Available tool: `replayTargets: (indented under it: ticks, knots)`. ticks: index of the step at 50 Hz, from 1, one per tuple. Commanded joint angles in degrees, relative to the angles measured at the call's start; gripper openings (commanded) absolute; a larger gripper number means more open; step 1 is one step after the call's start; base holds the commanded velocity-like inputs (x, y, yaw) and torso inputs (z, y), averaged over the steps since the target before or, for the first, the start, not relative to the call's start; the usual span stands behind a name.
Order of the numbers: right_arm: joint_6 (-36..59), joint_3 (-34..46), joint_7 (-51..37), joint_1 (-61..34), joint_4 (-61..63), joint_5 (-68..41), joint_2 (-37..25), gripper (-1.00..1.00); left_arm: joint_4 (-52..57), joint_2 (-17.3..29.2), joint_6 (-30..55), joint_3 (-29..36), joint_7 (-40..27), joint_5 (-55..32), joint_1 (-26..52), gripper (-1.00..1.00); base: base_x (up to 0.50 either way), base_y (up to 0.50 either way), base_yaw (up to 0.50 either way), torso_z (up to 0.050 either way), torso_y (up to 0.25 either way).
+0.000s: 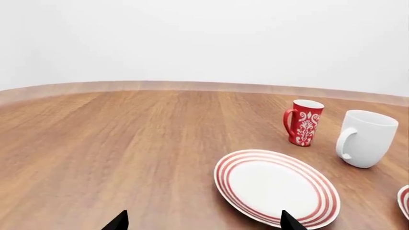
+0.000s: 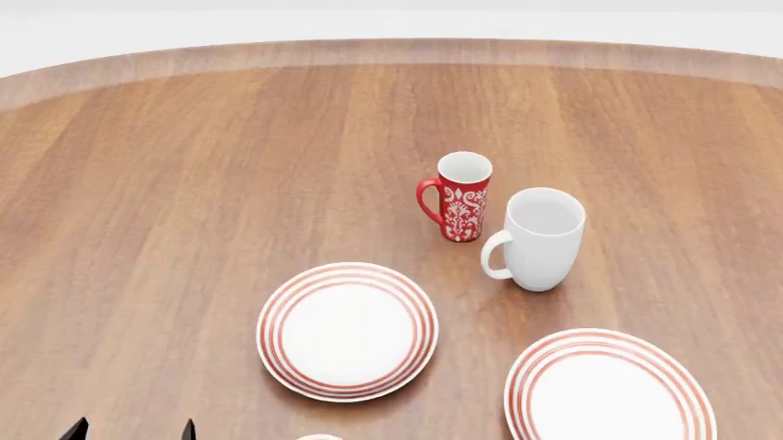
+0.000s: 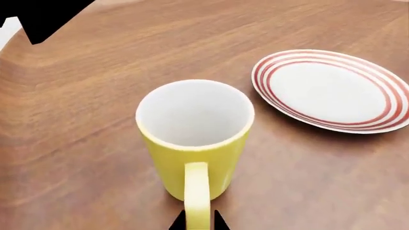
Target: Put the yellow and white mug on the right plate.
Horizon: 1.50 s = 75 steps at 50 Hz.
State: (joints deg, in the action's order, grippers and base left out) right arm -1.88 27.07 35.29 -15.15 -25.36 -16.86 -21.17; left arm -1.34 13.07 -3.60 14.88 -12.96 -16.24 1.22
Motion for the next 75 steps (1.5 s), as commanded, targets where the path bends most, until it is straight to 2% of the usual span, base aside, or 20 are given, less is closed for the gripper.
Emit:
replayTargets:
  ticks: [1, 10, 21, 46, 75]
  knots:
    - [-0.4, 0.4, 0.1, -0.5, -0.7, 0.3, 0.4, -1.0, 0.1, 0.3, -0.1, 0.2, -0.2, -0.2, 0.0, 1.0, 0.0, 0.0, 0.0, 0.0, 0.0]
    - [-0.3, -0.7, -1.1, 0.5, 1.3, -0.4, -0.8, -1.0, 0.4, 0.5, 0.1, 0.6, -0.4, -0.2, 0.1, 1.0, 0.0, 0.0, 0.0, 0.0, 0.0]
    - [1.7, -3.3, -3.7, 3.4, 9.4, -2.5, -4.4, -1.0, 0.3, 0.7, 0.2, 1.1, -0.5, -0.3, 0.4, 1.0, 0.0, 0.0, 0.0, 0.0, 0.0]
    - [1.1, -14.0, -13.2, 10.8, 21.8, -8.0, -10.6, -1.0, 0.0, 1.0, -0.2, 1.9, -0.9, -0.5, 0.6, 1.0, 0.0, 0.0, 0.0, 0.0, 0.001]
    - [2.7, -22.2, -27.0, 8.2, 17.0, -8.2, -8.0, -1.0, 0.2, 1.5, -0.5, 2.5, -1.5, -0.9, 0.5, 1.0, 0.0, 0.0, 0.0, 0.0, 0.0]
